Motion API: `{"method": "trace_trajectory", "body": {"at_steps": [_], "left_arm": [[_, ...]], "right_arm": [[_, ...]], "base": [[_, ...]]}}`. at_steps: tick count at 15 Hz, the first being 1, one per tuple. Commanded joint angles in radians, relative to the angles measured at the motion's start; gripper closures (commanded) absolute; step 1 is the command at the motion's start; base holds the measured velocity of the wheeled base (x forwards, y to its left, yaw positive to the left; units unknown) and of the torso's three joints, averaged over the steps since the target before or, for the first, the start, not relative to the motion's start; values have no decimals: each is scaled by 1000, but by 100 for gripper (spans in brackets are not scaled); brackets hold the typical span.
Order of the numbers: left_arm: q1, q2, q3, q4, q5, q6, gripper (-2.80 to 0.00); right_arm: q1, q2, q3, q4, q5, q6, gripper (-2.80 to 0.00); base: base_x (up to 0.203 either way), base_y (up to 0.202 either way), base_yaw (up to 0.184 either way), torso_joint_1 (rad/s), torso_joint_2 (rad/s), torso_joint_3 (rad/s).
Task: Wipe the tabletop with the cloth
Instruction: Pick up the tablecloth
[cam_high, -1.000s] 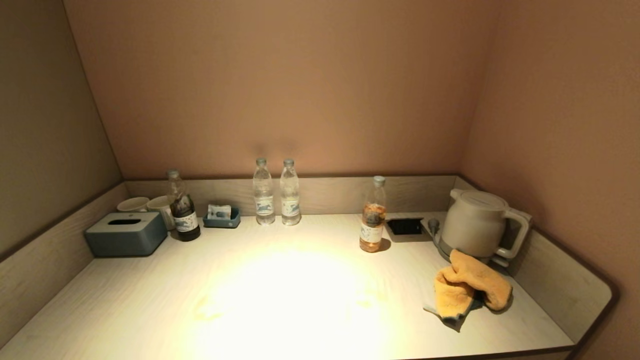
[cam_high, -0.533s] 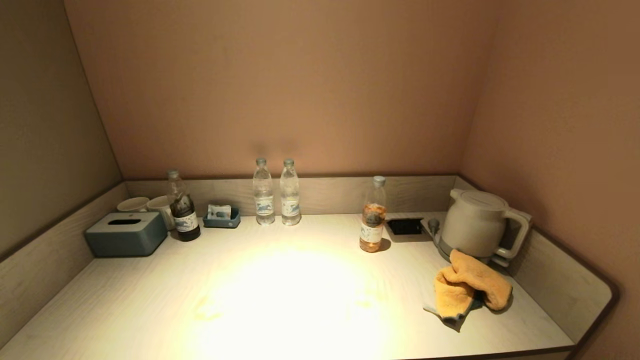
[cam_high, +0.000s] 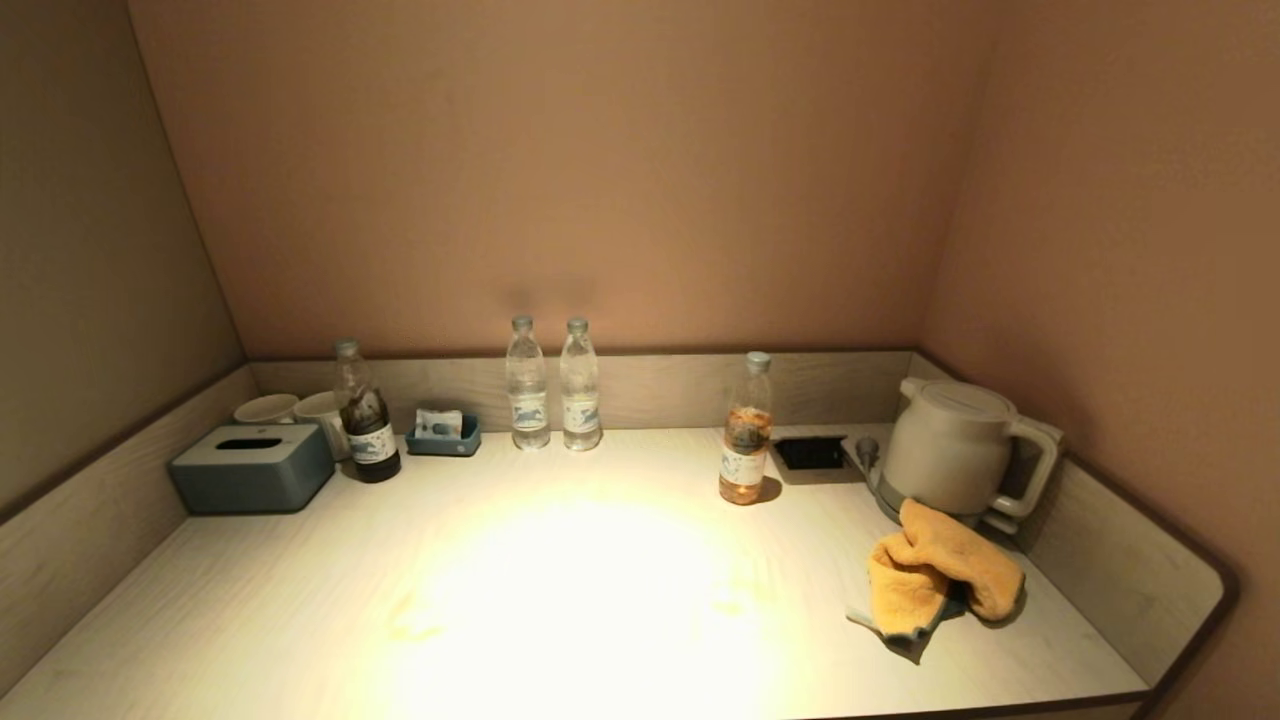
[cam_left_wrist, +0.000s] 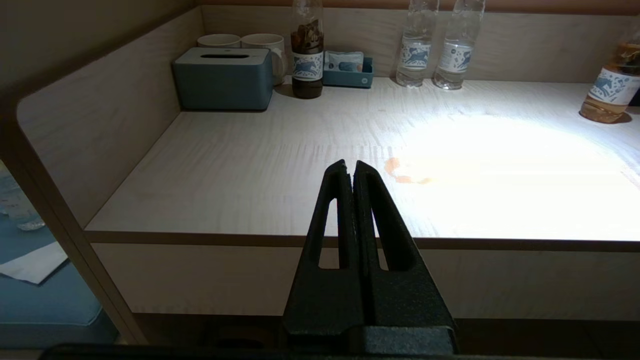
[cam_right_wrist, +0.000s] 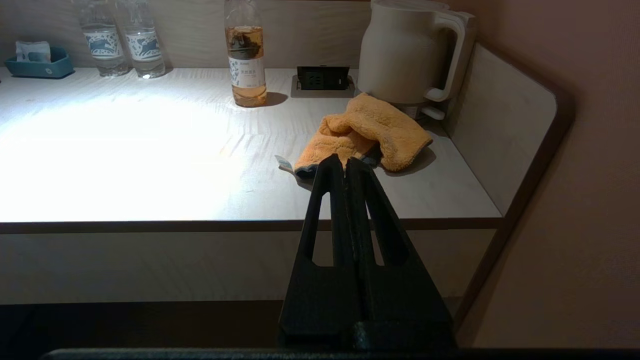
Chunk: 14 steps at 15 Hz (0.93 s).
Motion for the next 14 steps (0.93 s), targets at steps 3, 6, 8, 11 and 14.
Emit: {"method": "trace_trajectory", "body": {"at_steps": [3, 6, 8, 11, 14], "left_arm": [[0, 0, 0, -1, 0, 0, 0], [0, 0, 0, 1, 0, 0, 0], [0, 0, 0, -1, 0, 0, 0], [0, 0, 0, -1, 0, 0, 0], [0, 0, 0, 1, 0, 0, 0]], "right_arm": [[-1, 28, -168, 75, -5, -5, 0], [0, 192, -279, 131, -1, -7, 0], [4, 360, -351, 135, 9, -7, 0], [5, 619, -432, 74, 15, 1, 0], [2, 1117, -557, -1, 12, 17, 0]], "base": [[0, 0, 0, 0, 0, 0], [0, 0, 0, 0, 0, 0], [0, 0, 0, 0, 0, 0], [0, 0, 0, 0, 0, 0], [0, 0, 0, 0, 0, 0]]}}
